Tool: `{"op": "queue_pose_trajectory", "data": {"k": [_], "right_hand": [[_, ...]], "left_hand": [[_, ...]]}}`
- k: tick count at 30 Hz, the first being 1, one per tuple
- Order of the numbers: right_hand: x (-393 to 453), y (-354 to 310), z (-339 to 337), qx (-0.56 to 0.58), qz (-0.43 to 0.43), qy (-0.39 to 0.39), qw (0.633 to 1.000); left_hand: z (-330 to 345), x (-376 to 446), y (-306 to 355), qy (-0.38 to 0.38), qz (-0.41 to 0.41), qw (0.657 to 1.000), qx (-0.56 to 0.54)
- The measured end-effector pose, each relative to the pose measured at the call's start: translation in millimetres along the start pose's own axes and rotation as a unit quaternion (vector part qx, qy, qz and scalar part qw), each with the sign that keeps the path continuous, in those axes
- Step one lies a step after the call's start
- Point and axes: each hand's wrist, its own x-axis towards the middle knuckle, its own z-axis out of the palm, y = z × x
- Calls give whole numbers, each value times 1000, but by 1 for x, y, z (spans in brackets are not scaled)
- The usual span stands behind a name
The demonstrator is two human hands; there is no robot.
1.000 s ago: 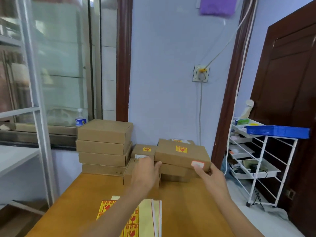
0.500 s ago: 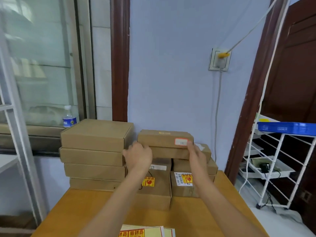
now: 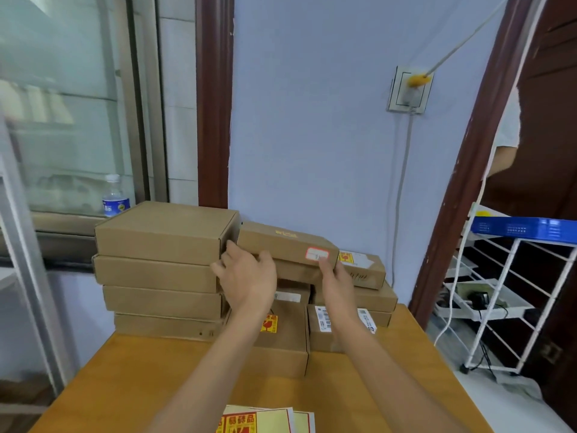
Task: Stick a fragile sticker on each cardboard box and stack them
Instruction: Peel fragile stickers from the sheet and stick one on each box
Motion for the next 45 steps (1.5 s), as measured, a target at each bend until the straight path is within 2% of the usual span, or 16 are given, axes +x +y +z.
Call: {"op": "queue_pose_trajectory", "data": {"k": [6,12,17,22,28,30,35,37,39,41,43,45], "right_hand": [[4,16,-1,-80,-49,45,995],[12,31,8,-116,-68,86,987],[21,27,15,-141,-70,105,982],[24,28,13,-187,-72,145,969],[38,29,13,-76,-19,140,987],[37,28,9,-48,-23,138,989],[19,33,-3,-31,-39,76,996],[3,36,-13,-46,-44,71,995],[-19,42,-26,-102,-75,58,990],[-40,53,-40,-191,-128,36,973],[-53,68,-56,-312,-170,20,935],[-61,80,-70,-428,-192,16,883]], "left_hand": [[21,-10,-26,-57,-63,996,-37],[30,-2,-40,-61,-68,996,-7],[30,-1,-18,-58,-149,981,-110],[32,-20,-18,-54,-108,982,-148],[34,-10,-21,-96,-74,982,-144],[34,-15,-26,-114,-55,981,-150],[35,-24,-44,-154,-7,981,-119],[27,-26,-49,-157,20,984,-83],[12,-34,-55,-168,82,982,-33],[-4,-45,-65,-179,192,962,71],[-17,-57,-81,-168,304,917,197],[-24,-70,-99,-151,346,882,281]]}}
